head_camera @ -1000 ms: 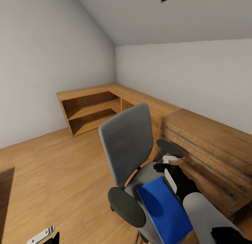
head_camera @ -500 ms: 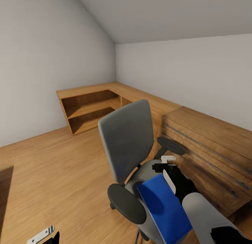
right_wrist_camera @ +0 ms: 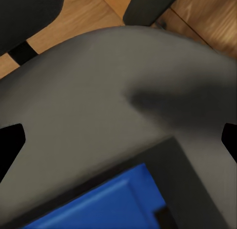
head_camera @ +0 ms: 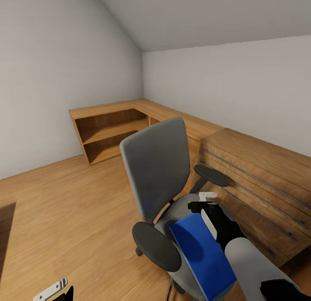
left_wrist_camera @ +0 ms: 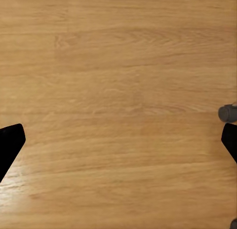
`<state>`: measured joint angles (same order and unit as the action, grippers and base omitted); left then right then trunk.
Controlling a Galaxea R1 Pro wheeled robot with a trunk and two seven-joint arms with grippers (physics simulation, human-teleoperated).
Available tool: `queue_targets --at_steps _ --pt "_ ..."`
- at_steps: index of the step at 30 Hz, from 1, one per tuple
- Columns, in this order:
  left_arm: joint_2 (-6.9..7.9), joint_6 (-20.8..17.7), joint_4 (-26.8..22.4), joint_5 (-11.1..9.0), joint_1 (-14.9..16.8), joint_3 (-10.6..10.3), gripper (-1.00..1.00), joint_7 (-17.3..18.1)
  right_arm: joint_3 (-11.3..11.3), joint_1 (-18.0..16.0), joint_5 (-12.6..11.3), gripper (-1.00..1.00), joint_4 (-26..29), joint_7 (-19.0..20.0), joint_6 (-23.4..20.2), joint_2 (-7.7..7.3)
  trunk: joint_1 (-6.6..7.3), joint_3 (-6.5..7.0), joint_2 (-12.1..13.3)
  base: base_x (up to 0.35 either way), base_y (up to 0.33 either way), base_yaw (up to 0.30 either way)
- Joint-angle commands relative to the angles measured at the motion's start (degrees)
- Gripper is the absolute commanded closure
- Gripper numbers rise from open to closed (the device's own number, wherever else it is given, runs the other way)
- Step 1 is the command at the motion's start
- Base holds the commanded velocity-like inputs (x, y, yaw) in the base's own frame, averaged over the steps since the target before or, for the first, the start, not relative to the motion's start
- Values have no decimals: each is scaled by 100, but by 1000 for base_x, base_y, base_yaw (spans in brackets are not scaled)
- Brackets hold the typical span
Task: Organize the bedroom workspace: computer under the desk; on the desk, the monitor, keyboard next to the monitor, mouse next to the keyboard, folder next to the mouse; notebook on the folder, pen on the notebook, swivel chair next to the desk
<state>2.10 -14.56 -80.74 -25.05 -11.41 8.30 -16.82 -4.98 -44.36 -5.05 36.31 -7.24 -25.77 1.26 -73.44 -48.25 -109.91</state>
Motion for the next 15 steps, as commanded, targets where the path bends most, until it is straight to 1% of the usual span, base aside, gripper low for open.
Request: queue_targets --at_steps 1,15 --pt "2 -20 -12 -52 -1 -4 -100 -32 -29 -3 -53 -100 7 -50 -25 -3 -22 -23 -44 0 0 0" --pt "3 -20 -12 -61 -1 -4 -100 -32 -36 -3 -49 -100 7 -50 -25 -3 -330 -274 -605 0 0 0"
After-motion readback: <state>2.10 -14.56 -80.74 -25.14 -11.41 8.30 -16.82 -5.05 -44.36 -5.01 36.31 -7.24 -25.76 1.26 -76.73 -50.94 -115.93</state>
